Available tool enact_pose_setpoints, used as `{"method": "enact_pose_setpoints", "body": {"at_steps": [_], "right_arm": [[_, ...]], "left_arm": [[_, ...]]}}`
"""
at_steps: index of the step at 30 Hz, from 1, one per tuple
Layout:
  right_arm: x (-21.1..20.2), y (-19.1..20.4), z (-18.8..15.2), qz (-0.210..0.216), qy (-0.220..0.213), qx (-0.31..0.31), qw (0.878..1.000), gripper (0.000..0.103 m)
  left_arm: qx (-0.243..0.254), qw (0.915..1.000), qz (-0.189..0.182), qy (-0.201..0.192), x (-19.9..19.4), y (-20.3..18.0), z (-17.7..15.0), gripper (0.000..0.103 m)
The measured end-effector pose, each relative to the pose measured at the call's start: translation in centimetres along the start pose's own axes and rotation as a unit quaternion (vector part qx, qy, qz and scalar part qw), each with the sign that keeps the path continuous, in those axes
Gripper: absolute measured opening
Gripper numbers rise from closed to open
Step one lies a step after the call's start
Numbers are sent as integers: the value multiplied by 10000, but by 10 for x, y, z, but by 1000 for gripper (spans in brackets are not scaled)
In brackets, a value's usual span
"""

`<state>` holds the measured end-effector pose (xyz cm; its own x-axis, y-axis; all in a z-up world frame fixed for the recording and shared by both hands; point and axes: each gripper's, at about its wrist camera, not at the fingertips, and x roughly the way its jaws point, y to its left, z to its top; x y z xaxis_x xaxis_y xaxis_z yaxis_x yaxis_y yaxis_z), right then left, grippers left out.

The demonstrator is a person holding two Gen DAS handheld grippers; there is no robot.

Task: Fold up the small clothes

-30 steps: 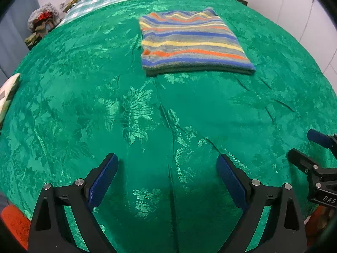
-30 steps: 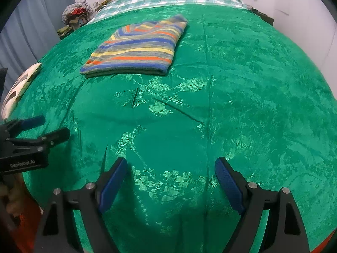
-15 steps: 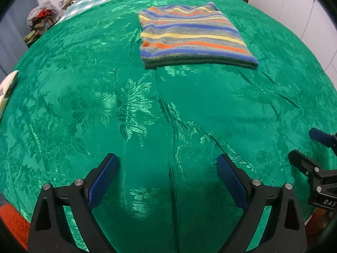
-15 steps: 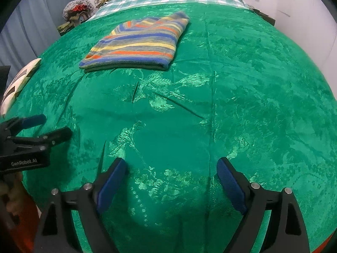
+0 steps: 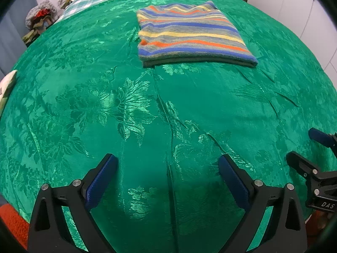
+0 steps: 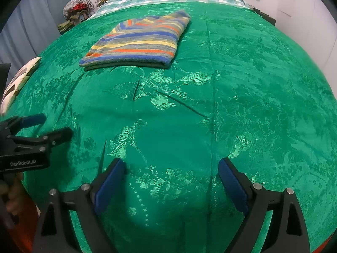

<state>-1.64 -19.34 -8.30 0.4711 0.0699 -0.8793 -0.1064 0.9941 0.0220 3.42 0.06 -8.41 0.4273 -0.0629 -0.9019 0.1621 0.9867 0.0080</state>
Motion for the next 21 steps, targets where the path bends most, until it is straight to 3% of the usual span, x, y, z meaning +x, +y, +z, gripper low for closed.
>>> {"method": "enact_pose_setpoints", "body": {"at_steps": [21], "right_arm": [[-11,11,21,-658,158,-161,9976,91]], "left_arm": [[-64,9998,-195,41,-2,1,10,99]]}}
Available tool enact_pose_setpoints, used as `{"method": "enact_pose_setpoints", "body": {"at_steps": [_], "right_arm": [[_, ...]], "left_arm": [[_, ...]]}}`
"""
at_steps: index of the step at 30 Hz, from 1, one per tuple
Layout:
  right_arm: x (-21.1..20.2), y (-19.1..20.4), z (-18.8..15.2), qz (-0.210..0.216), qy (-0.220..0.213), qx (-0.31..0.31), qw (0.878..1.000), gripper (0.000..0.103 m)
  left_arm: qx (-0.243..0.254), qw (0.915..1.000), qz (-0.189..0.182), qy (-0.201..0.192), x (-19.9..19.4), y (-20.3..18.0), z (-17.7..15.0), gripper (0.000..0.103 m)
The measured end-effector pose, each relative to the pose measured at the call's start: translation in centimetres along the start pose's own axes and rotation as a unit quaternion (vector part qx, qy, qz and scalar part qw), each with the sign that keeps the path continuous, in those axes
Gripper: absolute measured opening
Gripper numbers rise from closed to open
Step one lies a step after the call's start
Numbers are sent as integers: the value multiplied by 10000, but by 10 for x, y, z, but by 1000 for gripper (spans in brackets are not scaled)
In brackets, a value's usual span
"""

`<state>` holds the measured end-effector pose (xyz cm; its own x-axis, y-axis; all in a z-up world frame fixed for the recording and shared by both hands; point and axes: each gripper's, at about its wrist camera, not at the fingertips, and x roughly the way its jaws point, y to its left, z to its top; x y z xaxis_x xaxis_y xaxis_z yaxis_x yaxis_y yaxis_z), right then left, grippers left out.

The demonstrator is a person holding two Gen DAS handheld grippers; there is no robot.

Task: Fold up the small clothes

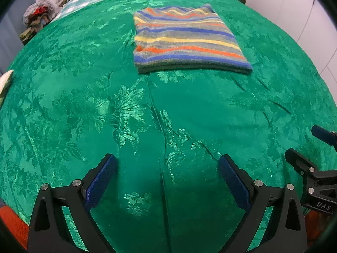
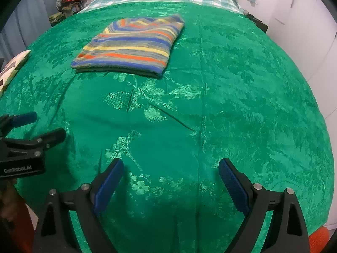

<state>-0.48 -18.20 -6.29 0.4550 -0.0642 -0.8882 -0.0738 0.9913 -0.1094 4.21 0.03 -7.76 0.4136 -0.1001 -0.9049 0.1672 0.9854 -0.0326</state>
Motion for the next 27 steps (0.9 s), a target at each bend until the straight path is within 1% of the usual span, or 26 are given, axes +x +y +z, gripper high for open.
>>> {"method": "enact_pose_setpoints", "body": {"at_steps": [10,14,16,18,20,22,27], "right_arm": [[14,-1,2,-33,146,0,9999,91],[16,1,0,-34,179,-34,9998,91],[18,2,-2,-22,196,-34,9998,93],[21,2,-5,27,220,1,9998,99],[27,0,-10,116,264,79,9996,103],[29,-2,-12,171,226,113,9995,103],[34,-1,-15,127,169,78,9997,103]], "left_arm": [[-82,9999,-8,68,9,9,3,99],[-17,10000,48,58,12,8,0,102],[29,9999,85,52,16,8,-2,103],[72,9999,123,40,19,7,-5,103],[106,9998,171,-15,19,6,-7,103],[116,9997,198,-50,19,5,-8,103],[227,9994,257,-67,20,1,-10,103]]}}
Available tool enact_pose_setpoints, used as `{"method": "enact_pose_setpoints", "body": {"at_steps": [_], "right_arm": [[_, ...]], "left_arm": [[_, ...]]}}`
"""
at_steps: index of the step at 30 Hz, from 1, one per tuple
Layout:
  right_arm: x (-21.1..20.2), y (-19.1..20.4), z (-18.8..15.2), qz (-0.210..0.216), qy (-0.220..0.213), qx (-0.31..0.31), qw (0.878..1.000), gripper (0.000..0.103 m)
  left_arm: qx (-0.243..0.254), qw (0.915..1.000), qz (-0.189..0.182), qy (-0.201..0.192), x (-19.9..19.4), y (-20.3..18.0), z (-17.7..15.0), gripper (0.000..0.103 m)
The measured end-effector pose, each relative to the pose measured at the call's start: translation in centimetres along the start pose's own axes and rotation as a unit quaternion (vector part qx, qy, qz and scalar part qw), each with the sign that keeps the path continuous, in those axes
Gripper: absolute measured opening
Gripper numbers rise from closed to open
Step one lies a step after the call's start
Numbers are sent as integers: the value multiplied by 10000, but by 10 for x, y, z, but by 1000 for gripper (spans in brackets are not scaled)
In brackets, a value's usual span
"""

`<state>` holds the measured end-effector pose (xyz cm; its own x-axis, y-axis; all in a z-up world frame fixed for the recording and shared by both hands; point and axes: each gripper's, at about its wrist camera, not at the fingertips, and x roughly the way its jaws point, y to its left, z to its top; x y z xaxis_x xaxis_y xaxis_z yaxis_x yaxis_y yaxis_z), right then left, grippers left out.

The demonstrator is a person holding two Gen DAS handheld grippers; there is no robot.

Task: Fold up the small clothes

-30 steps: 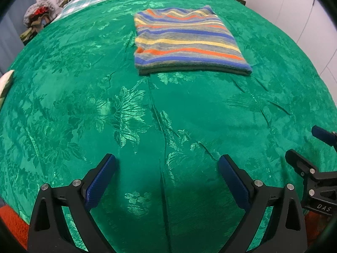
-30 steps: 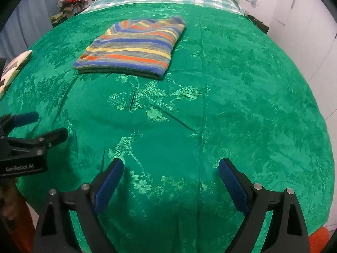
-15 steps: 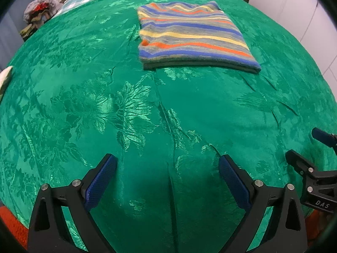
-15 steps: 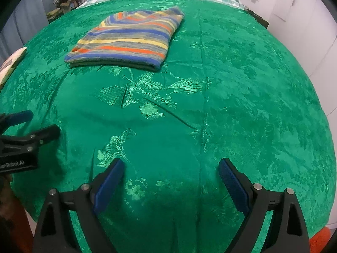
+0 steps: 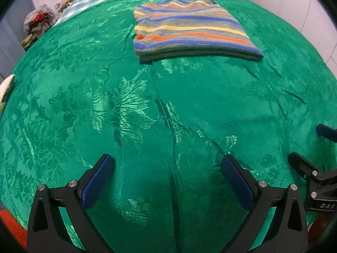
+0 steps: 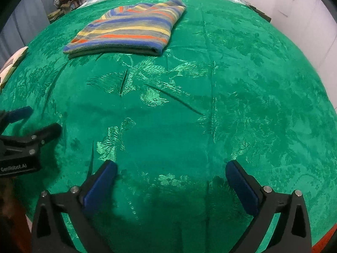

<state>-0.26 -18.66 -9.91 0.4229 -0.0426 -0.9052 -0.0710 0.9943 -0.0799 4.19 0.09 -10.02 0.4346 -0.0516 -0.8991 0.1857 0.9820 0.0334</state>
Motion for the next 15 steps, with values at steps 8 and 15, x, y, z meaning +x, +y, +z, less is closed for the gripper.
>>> {"method": "enact_pose_setpoints", "body": {"at_steps": [8,15], "right_arm": [[0,3,-3,-59,-102,-24,9999,103],[0,3,-4,-57,-112,-21,9999,103]], "left_arm": [[4,10000,-29,62,-1,-3,-1,103],[-7,9998,-61,162,0,-1,3,103]]}}
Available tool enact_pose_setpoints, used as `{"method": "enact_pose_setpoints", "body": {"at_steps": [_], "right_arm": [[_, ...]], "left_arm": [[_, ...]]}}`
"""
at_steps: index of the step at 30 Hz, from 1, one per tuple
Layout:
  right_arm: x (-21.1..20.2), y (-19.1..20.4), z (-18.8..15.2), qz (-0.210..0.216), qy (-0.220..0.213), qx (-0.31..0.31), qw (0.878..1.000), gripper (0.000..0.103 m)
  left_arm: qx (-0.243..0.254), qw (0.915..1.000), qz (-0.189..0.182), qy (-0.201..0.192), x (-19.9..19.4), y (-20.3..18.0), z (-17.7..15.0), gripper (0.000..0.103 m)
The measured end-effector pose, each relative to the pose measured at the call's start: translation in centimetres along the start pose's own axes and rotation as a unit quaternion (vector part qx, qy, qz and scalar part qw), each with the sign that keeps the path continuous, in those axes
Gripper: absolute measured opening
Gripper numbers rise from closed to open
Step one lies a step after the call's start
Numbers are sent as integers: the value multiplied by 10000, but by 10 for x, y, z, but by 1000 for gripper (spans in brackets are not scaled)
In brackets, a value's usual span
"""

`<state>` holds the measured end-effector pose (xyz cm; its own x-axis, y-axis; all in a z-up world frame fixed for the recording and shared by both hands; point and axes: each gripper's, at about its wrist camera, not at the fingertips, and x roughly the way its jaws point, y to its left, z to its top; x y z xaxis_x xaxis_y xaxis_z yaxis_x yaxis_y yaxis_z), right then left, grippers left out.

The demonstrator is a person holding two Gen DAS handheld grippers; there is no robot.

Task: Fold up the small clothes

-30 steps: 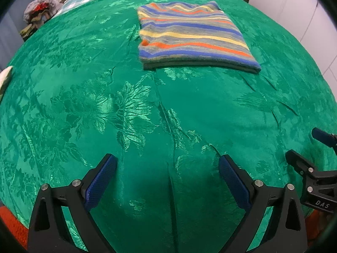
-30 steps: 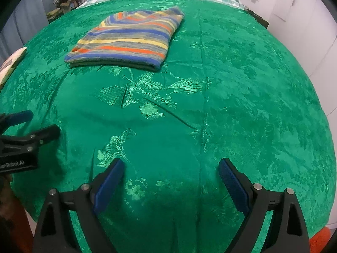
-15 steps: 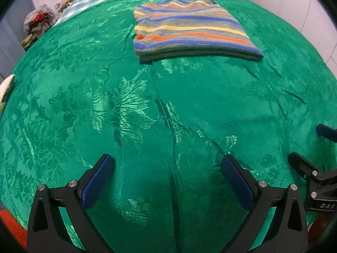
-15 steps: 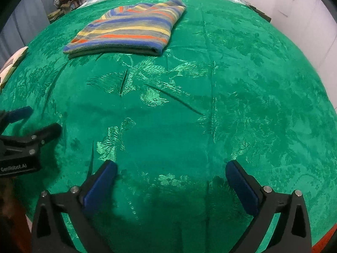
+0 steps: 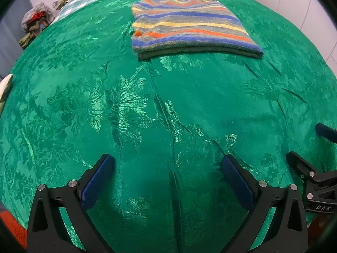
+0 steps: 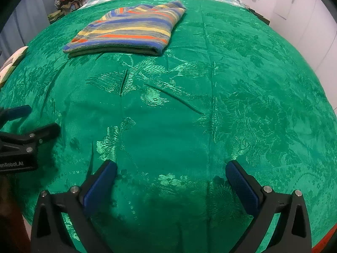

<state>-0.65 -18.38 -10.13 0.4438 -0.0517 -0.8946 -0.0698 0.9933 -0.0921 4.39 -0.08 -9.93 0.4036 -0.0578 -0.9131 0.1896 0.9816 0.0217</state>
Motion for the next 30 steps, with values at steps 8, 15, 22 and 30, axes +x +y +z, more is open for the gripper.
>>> {"method": "enact_pose_setpoints", "body": {"at_steps": [8,15,22,30], "right_arm": [[0,0,0,6,35,13,10000,103],[2,0,3,-9,86,13,10000,103],[8,1,4,-52,201,15,9998,103],[-23,-55,89,1040,-341,763,9911,103]], "left_arm": [[-38,9999,-8,112,3,3,4,103],[74,9999,123,92,9,-4,1,103],[17,9997,-10,262,15,-3,4,103],[-1078,9873,-1021,-565,-32,85,110,100]]}}
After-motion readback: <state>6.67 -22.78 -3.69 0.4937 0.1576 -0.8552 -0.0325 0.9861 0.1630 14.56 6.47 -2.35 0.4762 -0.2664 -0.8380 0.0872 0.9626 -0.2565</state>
